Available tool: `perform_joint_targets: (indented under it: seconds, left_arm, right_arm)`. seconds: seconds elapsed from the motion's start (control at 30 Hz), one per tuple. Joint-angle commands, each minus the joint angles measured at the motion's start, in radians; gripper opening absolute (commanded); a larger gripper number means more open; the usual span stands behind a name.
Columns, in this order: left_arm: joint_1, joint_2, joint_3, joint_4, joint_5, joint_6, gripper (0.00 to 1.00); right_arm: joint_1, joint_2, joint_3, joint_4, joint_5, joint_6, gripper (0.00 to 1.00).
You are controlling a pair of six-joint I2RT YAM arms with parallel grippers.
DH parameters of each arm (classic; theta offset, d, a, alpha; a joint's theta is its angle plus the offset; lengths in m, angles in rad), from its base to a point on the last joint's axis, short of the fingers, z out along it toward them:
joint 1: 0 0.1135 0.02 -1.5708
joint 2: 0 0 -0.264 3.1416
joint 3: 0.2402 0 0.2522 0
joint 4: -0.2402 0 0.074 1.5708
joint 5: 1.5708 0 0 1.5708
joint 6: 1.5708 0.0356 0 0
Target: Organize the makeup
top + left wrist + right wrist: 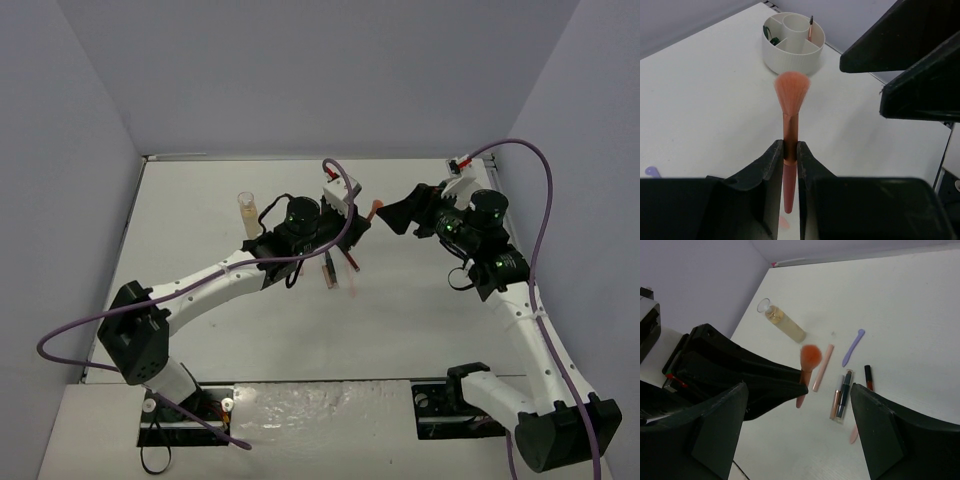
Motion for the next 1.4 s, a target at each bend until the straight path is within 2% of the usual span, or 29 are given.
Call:
perform_joint_targets:
  seconds: [0.0,0.67,0.83,1.07,1.17,1.37]
  left_arm:
    - [-0.017,-0.064,0.049,0.131,0.048,0.013,0.0]
    - [-0.032,-0.076,0.06,0.138,0.071,0.002,0.0]
    - [-0.032,-0.068,0.074,0.123,0.068,0.005,0.0]
    - [-0.032,-0.051,0.098,0.083,0.067,0.002,0.0]
    - [-0.032,-0.045,0.101,0.051,0.046,0.001,0.08]
    - [-0.013,-0.065,0.106,-0.081,-0.049,-0.001,0.6]
  right_arm:
    - [0.026,0.014,0.007,0.164,-0.049,0.066,0.77]
    - [0.066,0.071,-0.068,0.246,-0.014,0.102,0.45]
    - [0.075,0.073,-0.074,0.247,-0.01,0.101,0.33]
    - [0.075,0.057,-0.069,0.212,0.047,0.063,0.07]
    - [0.075,0.055,-0.068,0.194,0.075,0.046,0.0]
    - [0.065,0.042,-0.057,0.124,0.258,-0.043,0.0]
